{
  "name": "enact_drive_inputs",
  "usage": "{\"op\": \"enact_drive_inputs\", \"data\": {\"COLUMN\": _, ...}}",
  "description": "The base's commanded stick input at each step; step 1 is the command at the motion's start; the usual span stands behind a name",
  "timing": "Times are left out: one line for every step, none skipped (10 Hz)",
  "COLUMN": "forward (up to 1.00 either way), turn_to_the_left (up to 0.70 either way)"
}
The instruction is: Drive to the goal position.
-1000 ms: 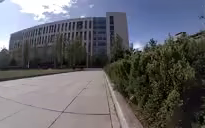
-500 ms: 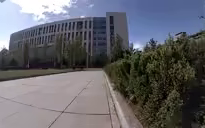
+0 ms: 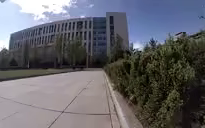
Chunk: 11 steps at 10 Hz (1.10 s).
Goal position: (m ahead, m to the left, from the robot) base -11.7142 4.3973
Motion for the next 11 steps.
{"op": "enact_drive_inputs", "data": {"forward": 0.04, "turn_to_the_left": 0.00}}
{"op": "enact_drive_inputs", "data": {"forward": 0.04, "turn_to_the_left": 0.00}}
{"op": "enact_drive_inputs", "data": {"forward": 0.04, "turn_to_the_left": 0.00}}
{"op": "enact_drive_inputs", "data": {"forward": 0.04, "turn_to_the_left": 0.00}}
{"op": "enact_drive_inputs", "data": {"forward": 0.04, "turn_to_the_left": 0.00}}
{"op": "enact_drive_inputs", "data": {"forward": 0.04, "turn_to_the_left": 0.00}}
{"op": "enact_drive_inputs", "data": {"forward": 0.04, "turn_to_the_left": 0.00}}
{"op": "enact_drive_inputs", "data": {"forward": 0.04, "turn_to_the_left": 0.00}}
{"op": "enact_drive_inputs", "data": {"forward": 0.04, "turn_to_the_left": 0.00}}
{"op": "enact_drive_inputs", "data": {"forward": 0.04, "turn_to_the_left": 0.00}}
{"op": "enact_drive_inputs", "data": {"forward": 0.04, "turn_to_the_left": 0.00}}
